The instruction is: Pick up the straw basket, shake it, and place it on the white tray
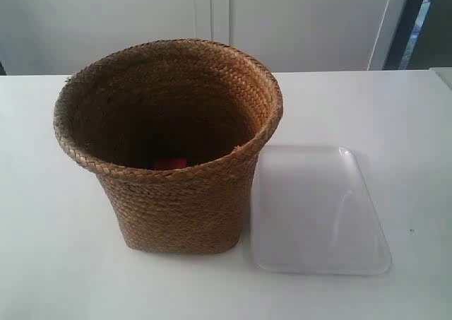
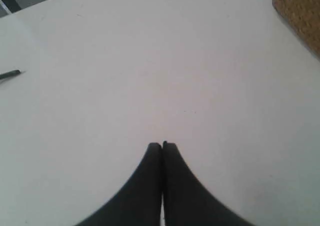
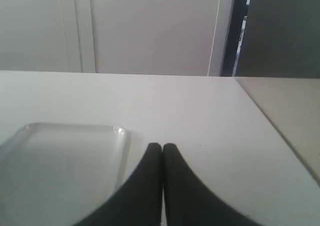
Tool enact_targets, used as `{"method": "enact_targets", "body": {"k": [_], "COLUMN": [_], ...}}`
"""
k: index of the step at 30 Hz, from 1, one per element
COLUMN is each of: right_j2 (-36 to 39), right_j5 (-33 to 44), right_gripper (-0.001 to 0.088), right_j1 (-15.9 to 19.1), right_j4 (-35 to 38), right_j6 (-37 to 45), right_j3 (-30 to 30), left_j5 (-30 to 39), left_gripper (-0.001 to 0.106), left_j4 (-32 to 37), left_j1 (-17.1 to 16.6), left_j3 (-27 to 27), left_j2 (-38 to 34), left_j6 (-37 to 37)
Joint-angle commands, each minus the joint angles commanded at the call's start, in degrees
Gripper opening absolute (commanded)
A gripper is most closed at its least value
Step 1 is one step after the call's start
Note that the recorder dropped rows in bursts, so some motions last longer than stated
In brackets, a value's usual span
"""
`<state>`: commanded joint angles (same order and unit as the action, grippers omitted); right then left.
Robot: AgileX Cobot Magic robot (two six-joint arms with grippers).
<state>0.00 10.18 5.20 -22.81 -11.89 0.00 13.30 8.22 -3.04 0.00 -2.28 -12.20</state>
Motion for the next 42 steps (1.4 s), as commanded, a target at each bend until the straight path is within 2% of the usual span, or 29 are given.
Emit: {"method": "enact_targets", "body": {"k": [4, 10, 14, 16, 21, 26, 27, 28, 29, 30, 31, 32, 33, 34, 35, 36, 37, 38, 39, 40, 42], "right_j2": [0.0, 0.0, 0.0, 0.0, 0.0, 0.0, 0.0, 0.0, 0.0, 0.0, 0.0, 0.0, 0.0, 0.0, 0.0, 0.0, 0.0, 0.8, 1.9, 5.2, 12.6], "right_j5": [0.0, 0.0, -0.8, -4.1, -20.0, -25.5, -30.4, -33.4, -39.9, -43.2, -49.3, -52.7, -58.2, -60.3, -59.3, -54.8, -52.1, -47.6, -46.1, -45.4, -45.6], "right_gripper": [0.0000, 0.0000, 0.0000, 0.0000, 0.0000, 0.0000, 0.0000, 0.0000, 0.0000, 0.0000, 0.0000, 0.0000, 0.0000, 0.0000, 0.0000, 0.0000, 0.0000, 0.0000, 0.0000, 0.0000, 0.0000], "right_j1": [0.0, 0.0, 0.0, 0.0, 0.0, 0.0, 0.0, 0.0, 0.0, 0.0, 0.0, 0.0, 0.0, 0.0, 0.0, 0.0, 0.0, 0.0, 0.0, 0.0, 0.0], "right_j4": [0.0, 0.0, -0.7, -0.8, 0.1, 0.5, 3.6, 3.8, 3.9, 3.9, 4.4, 5.3, 7.0, 10.8, 14.0, 22.8, 27.7, 37.7, 41.7, 44.1, 43.8], "right_j6": [0.2, 1.6, 2.8, 2.9, 2.1, 2.1, 2.1, 1.8, 1.1, 1.0, 1.0, 1.0, 1.0, 1.0, 1.0, 1.1, 2.4, 6.8, 9.6, 14.0, 16.2], "right_j3": [0.0, 0.0, 0.0, 0.0, 0.0, 0.0, 0.0, 0.0, 0.0, 0.0, 0.0, 0.0, 0.0, 0.0, 0.0, -1.4, -2.9, -6.6, -8.7, -12.2, -18.1], "left_j5": [0.0, 0.0, -1.4, -5.9, -22.3, -34.4, -41.7, -45.9, -53.0, -55.9, -59.1, -60.6, -61.5, -59.6, -58.3, -54.7, -52.4, -48.0, -46.2, -44.5, -43.7], "left_gripper": [0.000, 0.000, 0.000, 0.000, 0.000, 0.000, 0.000, 0.000, 0.000, 0.000, 0.000, 0.000, 0.000, 0.000, 0.000, 0.000, 0.000, 0.000, 0.000, 0.000, 0.000], "left_j4": [4.6, 4.6, 7.0, 7.0, 6.9, 6.0, 5.9, 6.0, 5.3, 5.3, 4.9, 2.6, -3.3, -12.0, -18.1, -32.0, -38.9, -48.2, -50.7, -51.0, -51.0], "left_j1": [0.0, 0.0, 0.0, 0.0, -0.2, -0.2, -0.2, -0.2, -0.2, -0.2, -0.2, -0.2, -0.2, -0.2, -0.2, -0.2, -0.2, -0.2, -0.2, -0.2, -0.2], "left_j3": [0.0, 0.0, 0.0, 0.0, 0.0, 0.0, 0.0, 0.0, 0.0, 0.0, 0.0, 0.0, 0.0, -0.9, -2.2, -5.6, -8.0, -12.4, -14.7, -18.9, -24.9], "left_j2": [0.0, 0.0, 0.0, 0.0, 0.0, 0.0, 0.0, 0.0, 0.0, 0.0, 0.0, 0.0, 0.0, 0.0, 0.0, 0.0, -0.4, -1.6, -2.7, -6.2, -13.7], "left_j6": [-4.3, -4.3, -4.5, -3.5, -2.7, -2.3, 3.9, 9.9, 21.3, 27.3, 38.1, 41.9, 46.8, 47.6, 47.3, 45.1, 41.7, 30.9, 22.9, 9.8, 3.3]}}
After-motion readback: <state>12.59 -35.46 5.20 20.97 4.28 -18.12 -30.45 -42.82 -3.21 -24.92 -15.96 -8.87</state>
